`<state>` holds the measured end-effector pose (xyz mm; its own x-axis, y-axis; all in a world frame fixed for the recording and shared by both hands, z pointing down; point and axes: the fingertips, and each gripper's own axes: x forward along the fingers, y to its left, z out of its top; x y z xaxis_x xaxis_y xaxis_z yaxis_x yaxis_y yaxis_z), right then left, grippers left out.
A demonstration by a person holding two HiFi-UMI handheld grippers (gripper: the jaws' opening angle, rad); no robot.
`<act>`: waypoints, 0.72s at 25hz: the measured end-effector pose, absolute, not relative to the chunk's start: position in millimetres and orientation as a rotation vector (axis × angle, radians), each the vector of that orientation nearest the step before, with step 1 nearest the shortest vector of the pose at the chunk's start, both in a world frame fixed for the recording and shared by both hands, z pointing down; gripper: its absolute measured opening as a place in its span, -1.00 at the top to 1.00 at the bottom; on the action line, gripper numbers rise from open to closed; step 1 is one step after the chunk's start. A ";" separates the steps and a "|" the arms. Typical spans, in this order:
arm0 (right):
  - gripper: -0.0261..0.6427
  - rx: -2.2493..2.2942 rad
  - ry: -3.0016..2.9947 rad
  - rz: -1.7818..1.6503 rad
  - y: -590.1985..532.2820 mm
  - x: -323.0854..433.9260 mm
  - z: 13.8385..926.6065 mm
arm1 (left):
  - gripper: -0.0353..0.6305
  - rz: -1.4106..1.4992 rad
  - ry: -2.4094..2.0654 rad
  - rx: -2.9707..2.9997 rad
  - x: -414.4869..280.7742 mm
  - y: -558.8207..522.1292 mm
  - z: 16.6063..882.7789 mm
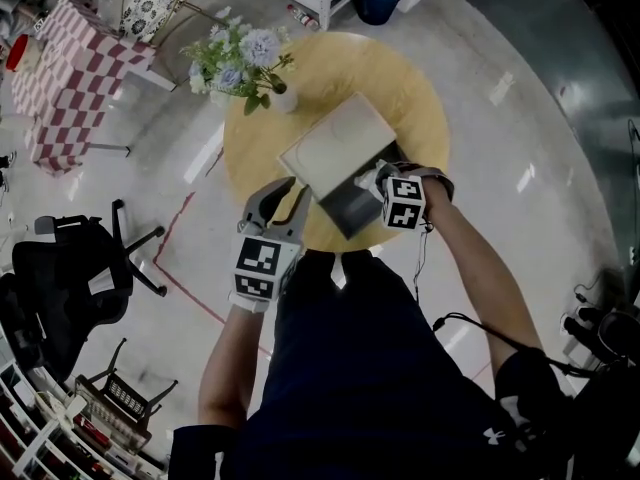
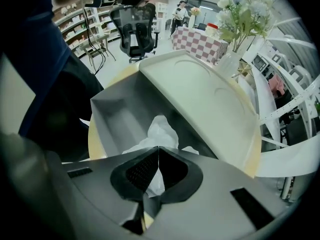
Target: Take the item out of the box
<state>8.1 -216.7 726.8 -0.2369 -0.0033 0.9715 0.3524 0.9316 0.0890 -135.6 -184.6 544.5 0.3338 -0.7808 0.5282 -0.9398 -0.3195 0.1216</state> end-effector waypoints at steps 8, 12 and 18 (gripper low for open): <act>0.88 -0.223 -1.792 -0.377 -220.9 16.4 704.6 | 0.58 0.523 -1.517 2.219 -130.1 -189.4 537.4; 0.88 -0.161 -1.837 -0.368 -225.1 18.6 680.2 | 0.58 0.518 -1.513 2.242 -126.2 -191.8 531.4; 0.88 -0.039 -1.959 -0.329 -227.5 21.3 638.0 | 0.58 0.514 -1.499 2.272 -117.6 -192.7 525.7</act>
<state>21.3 -227.5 638.0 -0.4035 -0.1241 0.9065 0.1788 0.9609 0.2112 -117.6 -192.7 525.7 0.3677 -0.7900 0.4906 -0.9248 -0.3661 0.1035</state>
